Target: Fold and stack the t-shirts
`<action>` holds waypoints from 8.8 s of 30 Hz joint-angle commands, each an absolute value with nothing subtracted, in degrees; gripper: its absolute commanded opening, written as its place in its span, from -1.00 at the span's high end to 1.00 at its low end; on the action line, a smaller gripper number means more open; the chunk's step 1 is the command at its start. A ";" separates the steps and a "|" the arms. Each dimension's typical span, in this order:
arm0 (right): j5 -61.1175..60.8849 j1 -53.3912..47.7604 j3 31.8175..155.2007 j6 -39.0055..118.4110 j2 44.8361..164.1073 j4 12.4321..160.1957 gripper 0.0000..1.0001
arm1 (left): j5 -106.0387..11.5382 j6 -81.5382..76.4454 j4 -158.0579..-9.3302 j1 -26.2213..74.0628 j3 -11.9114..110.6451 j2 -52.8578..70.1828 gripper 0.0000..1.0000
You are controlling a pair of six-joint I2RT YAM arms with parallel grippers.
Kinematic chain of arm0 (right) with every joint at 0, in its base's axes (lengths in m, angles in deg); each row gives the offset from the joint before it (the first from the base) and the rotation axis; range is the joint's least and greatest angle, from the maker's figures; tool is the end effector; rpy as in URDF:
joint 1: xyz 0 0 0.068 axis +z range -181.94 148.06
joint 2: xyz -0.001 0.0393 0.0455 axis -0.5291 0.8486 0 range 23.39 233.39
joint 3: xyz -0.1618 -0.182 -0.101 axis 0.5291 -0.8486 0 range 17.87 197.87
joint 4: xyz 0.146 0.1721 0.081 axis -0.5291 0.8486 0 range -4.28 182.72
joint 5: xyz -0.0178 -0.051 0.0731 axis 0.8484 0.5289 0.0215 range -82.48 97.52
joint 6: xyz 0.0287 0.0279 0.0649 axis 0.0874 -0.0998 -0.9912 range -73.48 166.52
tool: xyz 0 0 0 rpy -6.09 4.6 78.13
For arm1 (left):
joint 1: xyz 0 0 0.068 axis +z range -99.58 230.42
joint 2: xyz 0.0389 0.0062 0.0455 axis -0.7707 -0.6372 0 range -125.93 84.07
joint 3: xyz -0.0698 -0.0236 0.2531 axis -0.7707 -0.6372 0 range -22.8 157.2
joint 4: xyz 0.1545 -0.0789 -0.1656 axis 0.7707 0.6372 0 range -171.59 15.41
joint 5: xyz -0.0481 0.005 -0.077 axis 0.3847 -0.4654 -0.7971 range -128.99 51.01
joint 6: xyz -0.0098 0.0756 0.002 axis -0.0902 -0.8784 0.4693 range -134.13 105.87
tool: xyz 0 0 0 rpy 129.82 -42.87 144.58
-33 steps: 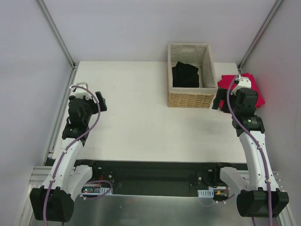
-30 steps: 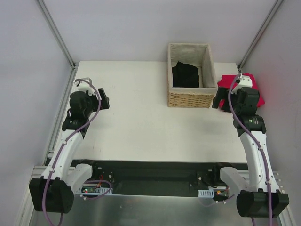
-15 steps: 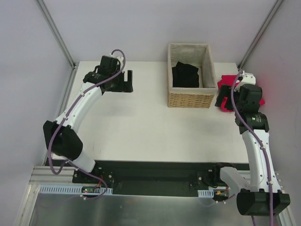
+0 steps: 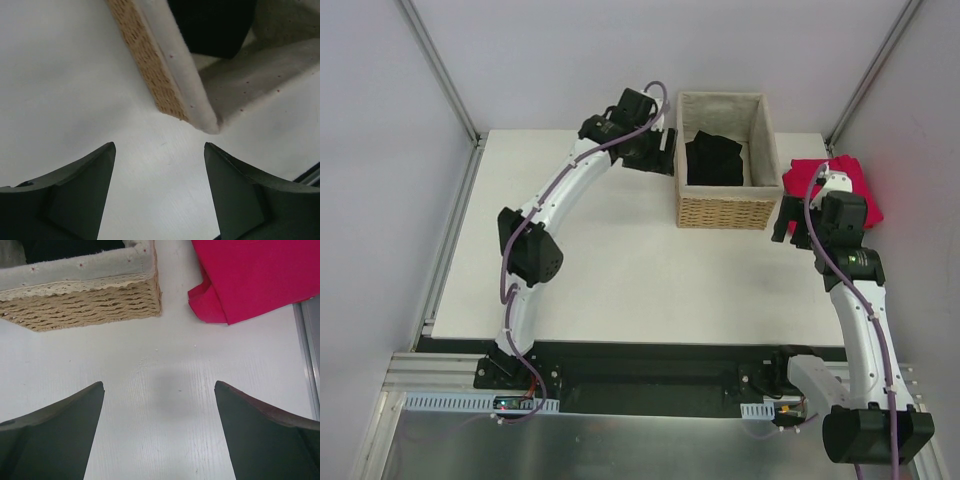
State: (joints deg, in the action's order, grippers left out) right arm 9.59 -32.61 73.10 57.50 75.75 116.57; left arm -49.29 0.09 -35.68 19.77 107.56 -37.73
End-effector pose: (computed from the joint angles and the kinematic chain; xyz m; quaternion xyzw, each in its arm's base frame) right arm 0.2053 -0.0047 0.3210 -0.0678 0.8543 -0.0677 0.5108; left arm 0.4017 -0.2515 0.3387 0.1670 0.8778 -0.2429 0.3776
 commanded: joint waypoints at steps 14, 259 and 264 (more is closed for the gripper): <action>5.24 -32.91 72.28 58.03 72.70 115.87 -0.93 | -49.45 4.51 -34.30 11.66 115.45 -45.57 -0.41; 42.07 10.86 83.98 50.57 87.45 143.03 0.99 | -18.86 27.36 -35.80 2.34 39.16 23.95 -0.36; 38.03 7.28 80.98 48.46 95.79 137.07 0.99 | -18.69 27.10 -35.89 2.43 38.99 25.00 -0.36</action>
State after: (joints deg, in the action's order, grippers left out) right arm 42.05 10.41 82.30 53.26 90.76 139.50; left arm -18.56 28.40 -35.37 2.76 39.09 23.67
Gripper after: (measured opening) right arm 0.089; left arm 0.683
